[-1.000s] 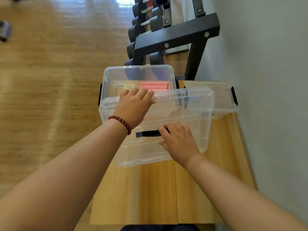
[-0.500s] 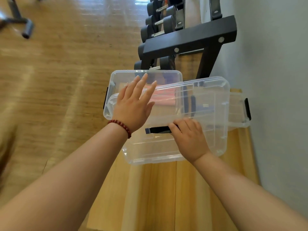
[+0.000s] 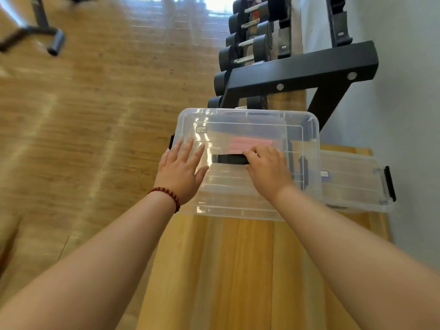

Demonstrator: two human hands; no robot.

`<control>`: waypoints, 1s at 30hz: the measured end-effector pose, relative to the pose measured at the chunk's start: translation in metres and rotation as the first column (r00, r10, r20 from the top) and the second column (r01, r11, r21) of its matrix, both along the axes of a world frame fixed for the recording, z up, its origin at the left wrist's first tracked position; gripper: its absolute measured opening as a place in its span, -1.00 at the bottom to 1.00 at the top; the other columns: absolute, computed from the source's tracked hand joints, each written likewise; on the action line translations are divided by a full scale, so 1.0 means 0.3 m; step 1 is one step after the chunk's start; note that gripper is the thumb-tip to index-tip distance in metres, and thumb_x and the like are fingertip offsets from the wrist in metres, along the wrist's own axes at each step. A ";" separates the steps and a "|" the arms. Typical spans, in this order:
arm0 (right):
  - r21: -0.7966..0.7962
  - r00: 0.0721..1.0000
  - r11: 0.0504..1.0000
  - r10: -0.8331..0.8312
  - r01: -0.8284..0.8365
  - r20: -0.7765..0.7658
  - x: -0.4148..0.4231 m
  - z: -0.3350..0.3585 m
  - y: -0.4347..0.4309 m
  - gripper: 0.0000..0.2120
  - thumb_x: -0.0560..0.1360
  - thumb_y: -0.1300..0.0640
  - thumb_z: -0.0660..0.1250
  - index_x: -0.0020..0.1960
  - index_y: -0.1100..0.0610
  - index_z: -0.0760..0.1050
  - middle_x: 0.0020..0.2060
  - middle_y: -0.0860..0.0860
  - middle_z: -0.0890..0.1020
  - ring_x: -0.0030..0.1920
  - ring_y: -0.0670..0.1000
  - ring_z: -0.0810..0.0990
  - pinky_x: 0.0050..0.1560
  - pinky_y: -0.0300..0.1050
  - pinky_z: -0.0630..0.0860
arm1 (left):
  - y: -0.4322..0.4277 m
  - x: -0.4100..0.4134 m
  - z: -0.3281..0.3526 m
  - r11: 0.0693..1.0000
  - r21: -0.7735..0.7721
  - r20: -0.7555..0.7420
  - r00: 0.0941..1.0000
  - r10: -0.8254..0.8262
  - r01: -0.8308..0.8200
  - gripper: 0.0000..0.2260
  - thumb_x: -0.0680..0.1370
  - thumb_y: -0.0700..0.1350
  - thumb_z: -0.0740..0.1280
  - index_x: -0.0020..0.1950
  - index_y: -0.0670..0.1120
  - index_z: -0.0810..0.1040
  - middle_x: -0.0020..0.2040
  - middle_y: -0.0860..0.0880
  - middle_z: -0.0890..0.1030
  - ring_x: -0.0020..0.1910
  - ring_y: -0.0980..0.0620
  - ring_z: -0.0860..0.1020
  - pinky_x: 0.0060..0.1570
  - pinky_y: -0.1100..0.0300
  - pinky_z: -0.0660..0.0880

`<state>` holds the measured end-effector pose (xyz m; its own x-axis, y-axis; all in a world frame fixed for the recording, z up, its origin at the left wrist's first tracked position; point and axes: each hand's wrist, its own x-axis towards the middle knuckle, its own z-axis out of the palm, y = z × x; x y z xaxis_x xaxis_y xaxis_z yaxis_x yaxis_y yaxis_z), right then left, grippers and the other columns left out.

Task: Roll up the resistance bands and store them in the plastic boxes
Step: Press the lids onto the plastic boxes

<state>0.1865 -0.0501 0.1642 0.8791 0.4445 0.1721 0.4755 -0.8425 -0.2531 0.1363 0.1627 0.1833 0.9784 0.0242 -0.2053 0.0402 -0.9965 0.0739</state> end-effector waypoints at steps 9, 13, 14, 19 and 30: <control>-0.117 0.998 0.993 0.002 -0.009 -0.060 0.173 -0.092 0.175 -0.73 0.63 0.18 0.22 0.31 0.14 0.49 0.22 0.08 0.51 0.23 0.15 0.40 0.17 -0.02 0.22 | 0.175 0.141 -0.146 1.000 0.013 -0.147 0.989 0.013 -0.012 -0.48 0.67 0.18 -0.14 0.60 0.09 -0.15 0.61 -0.02 -0.17 0.58 -0.05 -0.21 0.52 -0.02 -0.17; -0.122 0.992 0.992 -0.043 0.028 -0.122 0.206 -0.126 0.200 -0.69 0.65 0.15 0.17 0.37 0.13 0.45 0.22 0.08 0.50 0.24 0.13 0.38 0.19 -0.05 0.20 | 0.204 0.182 -0.212 0.998 -0.057 -0.174 0.984 0.023 -0.034 -0.47 0.67 0.18 -0.15 0.60 0.07 -0.20 0.61 -0.03 -0.19 0.57 -0.06 -0.27 0.53 -0.01 -0.17; -0.125 0.989 0.992 -0.052 0.035 -0.140 0.207 -0.137 0.205 -0.69 0.65 0.15 0.18 0.37 0.13 0.45 0.22 0.08 0.50 0.24 0.13 0.39 0.20 -0.04 0.21 | 0.204 0.188 -0.229 0.998 -0.056 -0.175 0.984 0.020 -0.031 -0.46 0.66 0.18 -0.16 0.59 0.05 -0.23 0.61 -0.03 -0.21 0.56 -0.07 -0.29 0.53 -0.01 -0.19; -0.098 0.970 0.989 -0.131 0.113 -0.206 0.190 -0.191 0.218 -0.71 0.62 0.11 0.25 0.32 0.14 0.49 0.18 0.12 0.53 0.21 0.17 0.41 0.25 0.04 0.29 | 0.199 0.190 -0.279 0.999 -0.045 -0.177 0.984 0.000 -0.008 -0.45 0.66 0.18 -0.19 0.58 0.03 -0.30 0.60 -0.05 -0.27 0.54 -0.12 -0.35 0.51 -0.03 -0.22; -0.130 0.947 0.978 -0.193 0.164 -0.258 0.187 -0.202 0.285 -0.56 0.64 -0.04 0.17 0.48 0.07 0.35 0.47 0.13 0.31 0.48 0.18 0.20 0.47 0.11 0.12 | 0.214 0.208 -0.304 0.998 -0.069 -0.183 0.983 -0.002 -0.010 -0.46 0.67 0.16 -0.19 0.58 0.03 -0.31 0.59 -0.06 -0.31 0.53 -0.12 -0.38 0.50 -0.07 -0.25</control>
<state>0.2426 0.0353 0.1035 0.9528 0.2790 -0.1196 0.2421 -0.9361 -0.2551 0.1986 0.2268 0.0922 0.9241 0.0075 -0.3821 0.0634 -0.9890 0.1339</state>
